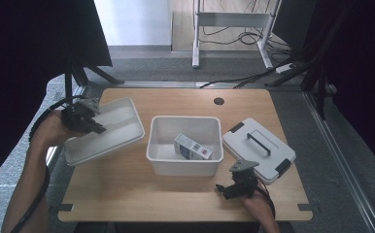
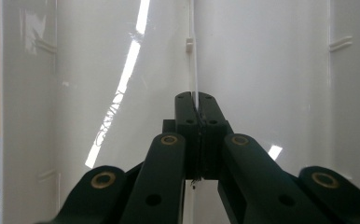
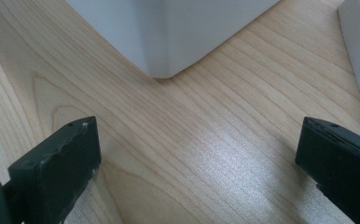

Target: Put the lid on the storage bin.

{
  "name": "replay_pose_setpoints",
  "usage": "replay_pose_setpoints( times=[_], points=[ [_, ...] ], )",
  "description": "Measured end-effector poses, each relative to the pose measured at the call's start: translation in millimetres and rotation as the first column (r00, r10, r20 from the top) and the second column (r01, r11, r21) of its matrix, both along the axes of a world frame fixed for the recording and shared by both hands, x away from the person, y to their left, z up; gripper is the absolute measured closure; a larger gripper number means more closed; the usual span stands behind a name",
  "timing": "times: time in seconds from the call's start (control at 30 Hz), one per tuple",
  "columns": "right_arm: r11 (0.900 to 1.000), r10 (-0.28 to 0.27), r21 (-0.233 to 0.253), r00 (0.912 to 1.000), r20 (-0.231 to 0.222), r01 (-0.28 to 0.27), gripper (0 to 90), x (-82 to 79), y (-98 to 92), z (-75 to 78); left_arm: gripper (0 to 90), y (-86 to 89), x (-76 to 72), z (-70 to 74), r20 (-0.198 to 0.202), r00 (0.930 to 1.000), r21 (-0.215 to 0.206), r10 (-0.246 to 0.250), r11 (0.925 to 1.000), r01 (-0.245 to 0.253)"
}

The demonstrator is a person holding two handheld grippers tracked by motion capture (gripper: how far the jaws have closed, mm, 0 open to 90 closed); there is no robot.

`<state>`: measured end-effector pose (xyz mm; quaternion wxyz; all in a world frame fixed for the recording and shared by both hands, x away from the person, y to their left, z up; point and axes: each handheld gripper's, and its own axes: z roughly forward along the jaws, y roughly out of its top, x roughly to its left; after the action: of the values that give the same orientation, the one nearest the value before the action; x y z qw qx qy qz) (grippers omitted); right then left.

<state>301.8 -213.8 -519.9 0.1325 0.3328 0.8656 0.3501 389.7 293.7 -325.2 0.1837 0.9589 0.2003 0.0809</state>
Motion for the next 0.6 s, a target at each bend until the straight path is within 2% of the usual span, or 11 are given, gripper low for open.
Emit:
replay_pose_setpoints(
  times=[0.3, 0.43, 0.6],
  points=[
    [1.000, -0.001, 0.000, 1.0000, -0.001, 0.001, 0.0, 0.0, 0.0, 0.0, 89.1, -51.1, 8.5, 12.8, 0.023, 0.9933, -0.003, -0.113, 0.9935, 0.113],
    [1.000, -0.001, 0.000, 1.0000, -0.001, 0.001, 0.0, 0.0, 0.0, 0.0, 89.1, -76.0, 13.7, 14.8, 0.026, 0.9869, -0.004, -0.159, 0.9872, 0.159],
    [1.000, 0.000, 0.000, 1.0000, 0.000, 0.000, 0.0, 0.0, 0.0, 0.0, 89.2, -108.1, 19.7, 15.1, 0.031, 0.9757, -0.006, -0.217, 0.9761, 0.217]
  ],
)
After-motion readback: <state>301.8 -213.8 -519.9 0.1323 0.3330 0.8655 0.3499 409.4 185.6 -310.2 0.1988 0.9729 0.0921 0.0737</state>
